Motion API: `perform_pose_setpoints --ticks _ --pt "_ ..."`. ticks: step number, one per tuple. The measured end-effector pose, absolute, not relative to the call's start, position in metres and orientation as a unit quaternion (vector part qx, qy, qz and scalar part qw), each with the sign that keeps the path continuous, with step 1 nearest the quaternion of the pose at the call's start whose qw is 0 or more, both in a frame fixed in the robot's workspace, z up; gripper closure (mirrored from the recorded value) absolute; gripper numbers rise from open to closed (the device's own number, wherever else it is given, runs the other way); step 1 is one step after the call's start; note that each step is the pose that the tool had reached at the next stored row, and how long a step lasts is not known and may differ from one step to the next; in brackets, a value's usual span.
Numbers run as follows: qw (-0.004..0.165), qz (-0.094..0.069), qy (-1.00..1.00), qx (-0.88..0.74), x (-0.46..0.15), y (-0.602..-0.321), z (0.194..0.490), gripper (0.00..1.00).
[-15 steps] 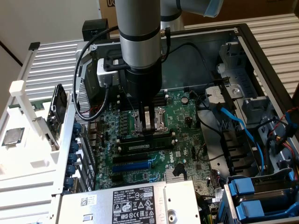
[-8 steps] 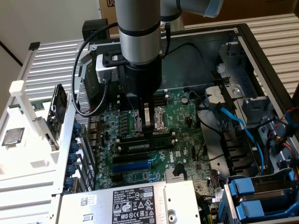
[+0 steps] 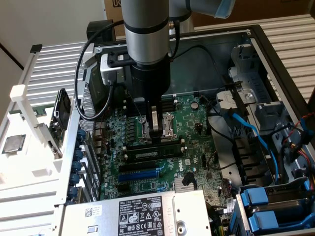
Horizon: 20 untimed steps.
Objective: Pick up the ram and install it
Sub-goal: 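Press down the ram until it locks into place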
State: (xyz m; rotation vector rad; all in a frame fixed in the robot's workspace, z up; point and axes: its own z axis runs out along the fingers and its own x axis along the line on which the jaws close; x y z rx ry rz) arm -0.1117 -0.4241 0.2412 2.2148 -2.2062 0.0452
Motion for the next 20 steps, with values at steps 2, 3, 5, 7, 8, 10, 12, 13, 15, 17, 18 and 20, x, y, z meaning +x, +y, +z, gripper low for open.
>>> perform_pose_setpoints --ticks 2,3,5,7,8,10,12,13,15,17,18,20 --pt "0.008 0.014 -0.706 0.708 -0.1117 -0.4241 0.2412 0.89" --pt "0.008 0.014 -0.706 0.708 -0.1117 -0.4241 0.2412 0.89" --pt "0.008 0.014 -0.706 0.708 -0.1117 -0.4241 0.2412 0.89" --pt "0.008 0.014 -0.706 0.708 -0.1117 -0.4241 0.2412 0.89" --pt "0.008 0.014 -0.706 0.708 -0.1117 -0.4241 0.2412 0.89" --pt "0.008 0.014 -0.706 0.708 -0.1117 -0.4241 0.2412 0.89" --pt "0.008 0.014 -0.706 0.708 -0.1117 -0.4241 0.2412 0.89" --pt "0.008 0.014 -0.706 0.708 -0.1117 -0.4241 0.2412 0.89" --pt "0.008 0.014 -0.706 0.708 -0.1117 -0.4241 0.2412 0.89" --pt "0.008 0.014 -0.716 0.698 -0.1120 -0.4241 0.2412 0.89" --pt "0.008 0.014 -0.721 0.693 -0.1120 -0.4241 0.2412 0.89" --pt "0.008 0.014 -0.732 0.682 -0.1121 -0.4241 0.2411 0.89"
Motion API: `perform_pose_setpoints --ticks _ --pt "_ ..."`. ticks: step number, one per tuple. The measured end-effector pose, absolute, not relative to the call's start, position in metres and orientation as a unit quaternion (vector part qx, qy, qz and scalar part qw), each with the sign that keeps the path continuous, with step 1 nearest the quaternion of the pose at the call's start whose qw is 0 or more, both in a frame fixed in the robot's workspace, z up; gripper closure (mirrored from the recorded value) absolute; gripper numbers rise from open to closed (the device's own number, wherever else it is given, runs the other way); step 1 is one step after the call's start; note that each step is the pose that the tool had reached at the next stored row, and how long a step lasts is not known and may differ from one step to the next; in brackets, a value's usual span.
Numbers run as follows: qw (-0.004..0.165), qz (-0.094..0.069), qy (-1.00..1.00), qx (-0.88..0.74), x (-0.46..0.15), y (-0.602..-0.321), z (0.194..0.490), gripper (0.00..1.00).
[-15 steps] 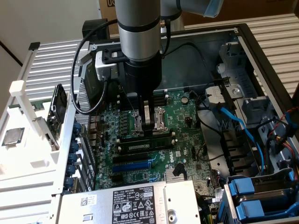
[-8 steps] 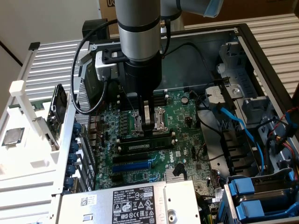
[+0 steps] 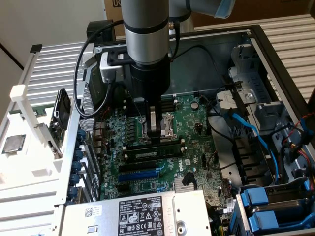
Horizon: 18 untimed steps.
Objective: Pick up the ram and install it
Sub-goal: 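Press down the ram until it locks into place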
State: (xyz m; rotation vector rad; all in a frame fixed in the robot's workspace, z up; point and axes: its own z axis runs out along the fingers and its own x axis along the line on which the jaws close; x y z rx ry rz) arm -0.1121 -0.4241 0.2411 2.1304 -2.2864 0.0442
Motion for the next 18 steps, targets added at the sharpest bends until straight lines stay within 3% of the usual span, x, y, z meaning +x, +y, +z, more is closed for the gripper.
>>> perform_pose_setpoints --ticks 18 --pt "0.010 0.013 -0.825 0.566 -0.1120 -0.4241 0.2409 0.89"
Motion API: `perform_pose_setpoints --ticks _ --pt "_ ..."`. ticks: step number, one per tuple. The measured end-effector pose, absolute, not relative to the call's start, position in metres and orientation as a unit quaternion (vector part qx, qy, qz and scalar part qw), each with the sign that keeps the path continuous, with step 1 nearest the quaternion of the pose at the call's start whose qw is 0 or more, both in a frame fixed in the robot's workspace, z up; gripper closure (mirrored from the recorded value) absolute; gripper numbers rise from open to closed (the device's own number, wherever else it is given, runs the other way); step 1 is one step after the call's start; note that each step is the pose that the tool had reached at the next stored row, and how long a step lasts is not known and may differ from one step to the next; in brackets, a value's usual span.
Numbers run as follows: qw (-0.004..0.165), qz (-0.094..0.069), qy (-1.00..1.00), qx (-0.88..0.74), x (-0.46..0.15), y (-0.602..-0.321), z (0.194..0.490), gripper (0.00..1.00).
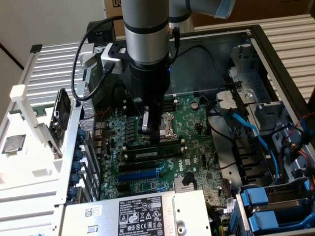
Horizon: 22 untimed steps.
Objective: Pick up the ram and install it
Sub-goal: 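Press down the ram until it locks into place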
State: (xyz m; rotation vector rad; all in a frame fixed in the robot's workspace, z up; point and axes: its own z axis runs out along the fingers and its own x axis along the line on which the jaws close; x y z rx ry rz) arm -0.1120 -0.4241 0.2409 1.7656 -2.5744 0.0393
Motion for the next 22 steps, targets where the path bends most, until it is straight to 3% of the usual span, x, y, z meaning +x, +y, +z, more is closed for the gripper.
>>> perform_pose_setpoints --ticks 22 --pt "0.012 0.011 -0.911 0.411 -0.1120 -0.4241 0.2408 0.89"
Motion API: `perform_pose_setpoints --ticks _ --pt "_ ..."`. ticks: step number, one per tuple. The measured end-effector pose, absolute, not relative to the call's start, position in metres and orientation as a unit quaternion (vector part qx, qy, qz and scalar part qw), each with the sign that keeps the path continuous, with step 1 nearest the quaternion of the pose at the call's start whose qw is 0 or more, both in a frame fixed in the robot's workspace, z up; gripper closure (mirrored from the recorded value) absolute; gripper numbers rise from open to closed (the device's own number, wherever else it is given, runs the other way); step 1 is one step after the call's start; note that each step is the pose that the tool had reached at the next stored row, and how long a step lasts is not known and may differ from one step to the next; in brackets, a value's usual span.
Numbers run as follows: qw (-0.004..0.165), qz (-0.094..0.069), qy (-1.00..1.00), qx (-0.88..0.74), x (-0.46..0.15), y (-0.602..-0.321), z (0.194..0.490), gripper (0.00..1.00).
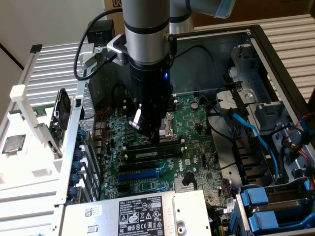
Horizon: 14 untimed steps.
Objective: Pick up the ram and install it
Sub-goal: 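Press down the ram until it locks into place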
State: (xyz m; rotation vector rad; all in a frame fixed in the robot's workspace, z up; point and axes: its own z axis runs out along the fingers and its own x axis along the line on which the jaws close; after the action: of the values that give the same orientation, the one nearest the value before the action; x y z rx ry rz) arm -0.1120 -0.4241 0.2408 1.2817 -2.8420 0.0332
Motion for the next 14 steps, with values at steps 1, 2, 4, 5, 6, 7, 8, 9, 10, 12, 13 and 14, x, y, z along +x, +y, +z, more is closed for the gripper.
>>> perform_pose_setpoints --ticks 1,2,4,5,6,7,8,9,10,12,13,14 --pt "0.012 0.011 -0.915 0.404 -0.1120 -0.4241 0.2407 0.89" --pt "0.012 0.010 -0.918 0.397 -0.1120 -0.4240 0.2407 0.89" --pt "0.012 0.010 -0.924 0.382 -0.1120 -0.4240 0.2407 0.89" --pt "0.012 0.010 -0.927 0.375 -0.1120 -0.4240 0.2407 0.89" --pt "0.012 0.010 -0.930 0.368 -0.1120 -0.4240 0.2407 0.89" --pt "0.012 0.010 -0.933 0.360 -0.1120 -0.4240 0.2407 0.89" --pt "0.013 0.010 -0.938 0.345 -0.1120 -0.4241 0.2408 0.89" --pt "0.013 0.010 -0.941 0.338 -0.1120 -0.4241 0.2407 0.89" --pt "0.013 0.010 -0.944 0.331 -0.1120 -0.4241 0.2407 0.89" --pt "0.013 0.009 -0.949 0.316 -0.1120 -0.4240 0.2407 0.89" --pt "0.013 0.009 -0.951 0.309 -0.1120 -0.4241 0.2408 0.89" --pt "0.013 0.009 -0.954 0.301 -0.1120 -0.4241 0.2407 0.89"
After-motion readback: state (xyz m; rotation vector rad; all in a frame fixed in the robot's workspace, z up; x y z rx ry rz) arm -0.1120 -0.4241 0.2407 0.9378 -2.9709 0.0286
